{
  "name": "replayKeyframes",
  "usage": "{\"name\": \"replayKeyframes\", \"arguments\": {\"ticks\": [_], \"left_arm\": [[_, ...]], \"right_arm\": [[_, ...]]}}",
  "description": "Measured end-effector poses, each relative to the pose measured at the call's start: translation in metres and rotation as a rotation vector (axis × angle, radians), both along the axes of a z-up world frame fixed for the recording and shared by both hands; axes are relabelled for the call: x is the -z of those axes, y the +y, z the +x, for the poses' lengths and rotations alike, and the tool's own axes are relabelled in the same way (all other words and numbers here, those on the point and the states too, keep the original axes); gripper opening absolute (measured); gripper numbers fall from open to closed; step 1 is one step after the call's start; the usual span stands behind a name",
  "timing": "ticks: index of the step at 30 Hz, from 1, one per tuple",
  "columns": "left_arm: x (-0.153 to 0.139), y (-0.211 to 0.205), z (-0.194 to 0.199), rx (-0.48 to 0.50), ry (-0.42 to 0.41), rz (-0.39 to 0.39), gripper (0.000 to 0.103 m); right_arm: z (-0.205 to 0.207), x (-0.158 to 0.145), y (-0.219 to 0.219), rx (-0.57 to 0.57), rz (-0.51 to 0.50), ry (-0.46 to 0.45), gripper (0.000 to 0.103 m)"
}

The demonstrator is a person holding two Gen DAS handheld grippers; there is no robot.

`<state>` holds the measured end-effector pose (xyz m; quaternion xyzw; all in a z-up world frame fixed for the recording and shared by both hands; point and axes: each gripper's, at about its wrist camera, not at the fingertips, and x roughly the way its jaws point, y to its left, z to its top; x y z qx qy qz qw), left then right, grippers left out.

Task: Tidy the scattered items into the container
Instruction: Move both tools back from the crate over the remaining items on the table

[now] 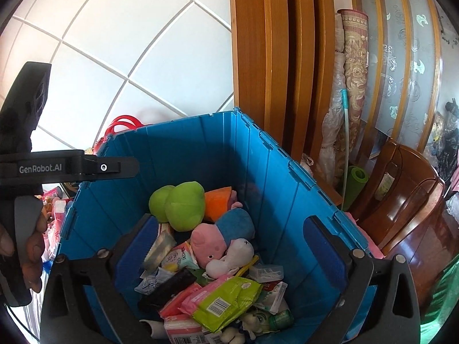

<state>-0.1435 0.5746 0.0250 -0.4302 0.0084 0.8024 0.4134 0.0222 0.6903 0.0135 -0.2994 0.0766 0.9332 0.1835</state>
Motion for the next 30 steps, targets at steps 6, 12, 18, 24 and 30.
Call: {"name": "replayKeyframes", "arguments": {"ticks": [6,12,18,24,30], "left_arm": [[-0.004,-0.027,0.003,-0.051,0.008,0.007,0.082],[-0.006,-0.065,0.009,-0.114,0.007,0.026,0.082],[-0.003,-0.126,0.014,-0.226,0.013,0.020,0.082],[0.002,-0.206,0.018,-0.384,0.010,0.023,0.082],[0.018,-0.290,0.024,-0.520,-0.014,0.024,0.082]], "right_arm": [[-0.003,-0.005,-0.015,-0.043,0.007,0.014,0.103],[-0.006,-0.016,-0.037,-0.102,0.008,0.058,0.103],[-0.025,-0.025,-0.077,-0.231,0.005,0.089,0.103],[-0.047,-0.033,-0.134,-0.369,0.021,0.107,0.103],[-0.060,-0.038,-0.193,-0.473,0.023,0.112,0.103]]}}
